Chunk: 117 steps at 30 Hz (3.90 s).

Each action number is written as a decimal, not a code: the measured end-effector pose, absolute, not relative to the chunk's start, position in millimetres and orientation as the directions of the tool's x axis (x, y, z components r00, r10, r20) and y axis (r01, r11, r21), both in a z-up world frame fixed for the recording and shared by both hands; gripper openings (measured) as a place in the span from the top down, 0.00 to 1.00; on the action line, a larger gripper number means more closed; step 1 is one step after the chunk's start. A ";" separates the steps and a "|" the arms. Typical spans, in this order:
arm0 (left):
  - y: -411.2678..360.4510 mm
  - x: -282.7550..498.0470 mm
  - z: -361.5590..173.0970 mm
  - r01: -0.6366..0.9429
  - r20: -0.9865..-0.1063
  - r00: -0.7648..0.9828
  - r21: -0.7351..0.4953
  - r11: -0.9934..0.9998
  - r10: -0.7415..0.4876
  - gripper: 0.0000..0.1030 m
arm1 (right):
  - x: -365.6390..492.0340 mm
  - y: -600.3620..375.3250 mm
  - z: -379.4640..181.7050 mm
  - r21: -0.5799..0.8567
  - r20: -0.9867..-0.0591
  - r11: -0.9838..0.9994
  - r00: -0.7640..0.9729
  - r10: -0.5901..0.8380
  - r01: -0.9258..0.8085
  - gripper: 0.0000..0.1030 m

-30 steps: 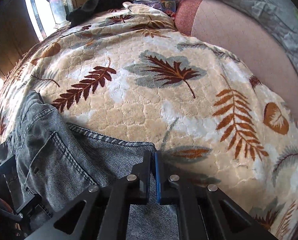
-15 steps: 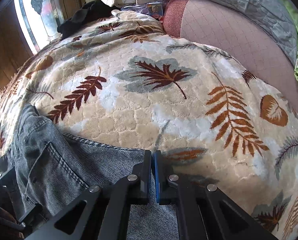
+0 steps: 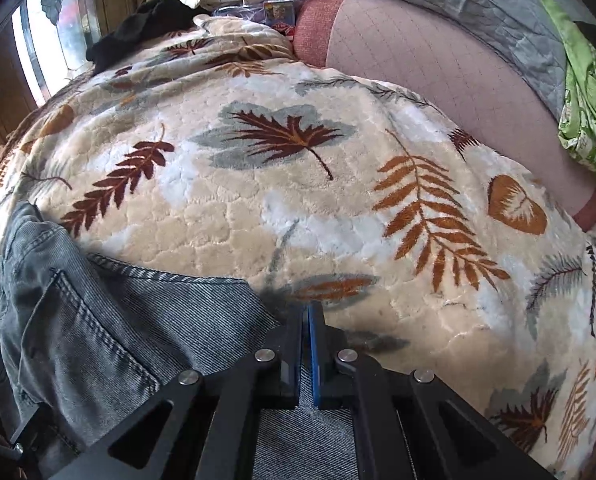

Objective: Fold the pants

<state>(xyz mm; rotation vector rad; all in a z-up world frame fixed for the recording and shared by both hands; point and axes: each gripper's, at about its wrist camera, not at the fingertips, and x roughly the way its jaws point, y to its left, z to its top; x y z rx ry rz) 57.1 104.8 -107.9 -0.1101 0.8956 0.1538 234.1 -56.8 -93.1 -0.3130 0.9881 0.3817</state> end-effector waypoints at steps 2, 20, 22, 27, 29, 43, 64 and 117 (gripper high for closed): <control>104.6 57.6 -108.1 -0.181 -0.784 0.614 -0.030 0.983 0.089 0.09 | 230.1 -60.4 -85.3 -0.029 -0.848 0.889 0.481 0.220 -0.457 0.96; 102.7 56.9 -107.0 -0.194 -0.780 0.617 -0.024 0.981 0.103 0.08 | 193.9 -110.3 -65.0 0.087 -0.816 0.947 0.524 0.246 -0.308 0.30; 102.5 55.4 -104.0 -0.200 -0.775 0.624 -0.032 0.979 0.102 0.08 | 169.5 -146.4 -51.1 0.123 -0.799 0.959 0.547 0.249 -0.257 0.30; 102.1 47.2 -91.7 -0.197 -0.742 0.667 -0.092 0.976 0.064 0.08 | 108.5 -254.5 -44.4 0.198 -0.811 0.975 0.543 0.219 -0.098 0.30; 95.7 42.8 -84.6 -0.167 -0.719 0.695 -0.114 0.979 0.035 0.08 | 86.5 -310.4 -45.5 0.268 -0.807 0.963 0.549 0.219 0.010 0.30; -13.7 29.1 -69.3 0.137 -0.691 0.715 -0.009 0.991 -0.105 0.08 | -15.2 -490.4 -107.3 0.710 -0.656 0.626 0.625 0.423 0.322 0.30; -2.9 34.3 -82.0 0.110 -0.727 0.679 -0.038 0.993 -0.103 0.08 | -35.8 -490.8 -142.3 0.769 -0.628 0.473 0.647 0.433 0.431 0.67; -16.4 30.9 -99.8 0.172 -0.725 0.681 0.019 0.985 -0.105 0.08 | 114.4 -463.4 -95.7 0.332 -0.850 0.912 0.496 0.178 0.241 0.70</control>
